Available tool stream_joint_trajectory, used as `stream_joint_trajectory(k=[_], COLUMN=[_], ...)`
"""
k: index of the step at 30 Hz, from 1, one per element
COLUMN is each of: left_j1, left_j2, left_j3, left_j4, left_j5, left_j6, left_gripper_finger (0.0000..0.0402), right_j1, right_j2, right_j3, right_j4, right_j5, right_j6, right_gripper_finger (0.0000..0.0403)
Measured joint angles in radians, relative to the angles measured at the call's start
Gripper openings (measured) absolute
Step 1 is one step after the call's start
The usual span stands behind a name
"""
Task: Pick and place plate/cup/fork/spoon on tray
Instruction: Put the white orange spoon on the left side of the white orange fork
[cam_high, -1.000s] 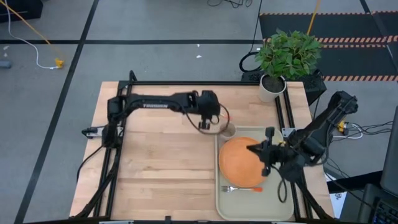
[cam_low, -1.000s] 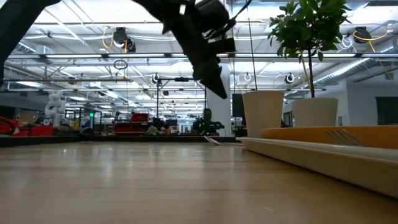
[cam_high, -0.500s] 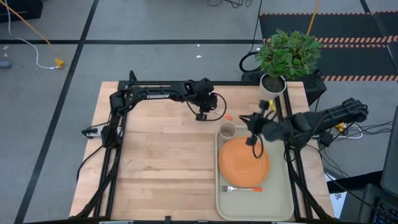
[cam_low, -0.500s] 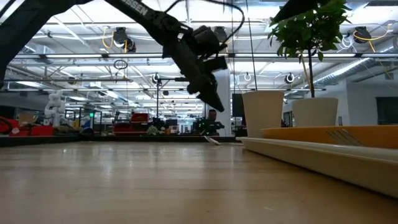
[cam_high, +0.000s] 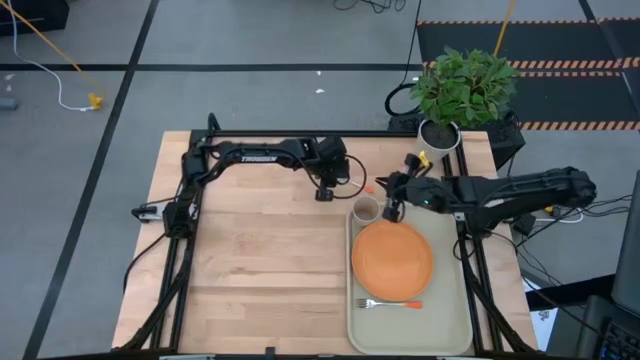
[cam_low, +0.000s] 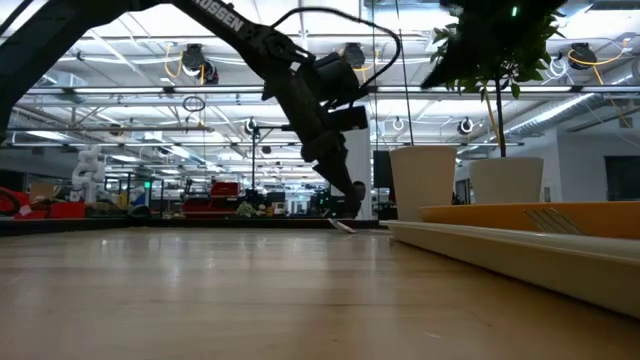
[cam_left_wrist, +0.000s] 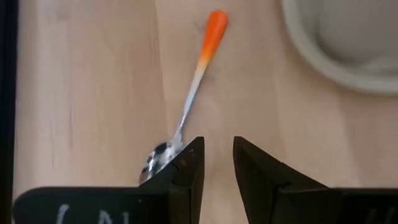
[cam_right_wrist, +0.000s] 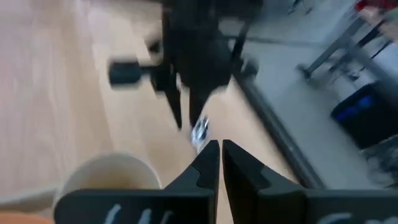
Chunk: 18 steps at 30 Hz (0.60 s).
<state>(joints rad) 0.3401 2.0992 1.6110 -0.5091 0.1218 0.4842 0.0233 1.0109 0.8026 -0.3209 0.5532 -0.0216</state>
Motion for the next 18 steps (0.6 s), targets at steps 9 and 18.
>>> stream_joint_trajectory(k=[9,18], left_j1=[-0.031,-0.008], left_j2=[-0.094,-0.334], left_j3=[-0.015,-0.342], left_j4=[-0.286,0.015], left_j5=[0.003,0.013], left_j6=[-0.071,-0.096], left_gripper_finger=[0.0088,0.0088], right_j1=[-0.367,-0.567], right_j2=[0.033,0.301], right_j3=[-0.211,-0.235], right_j4=[0.318,0.497], right_j5=[-0.375,-0.628], right_j6=[-0.016,-0.087], right_gripper_finger=[0.0011,0.0028])
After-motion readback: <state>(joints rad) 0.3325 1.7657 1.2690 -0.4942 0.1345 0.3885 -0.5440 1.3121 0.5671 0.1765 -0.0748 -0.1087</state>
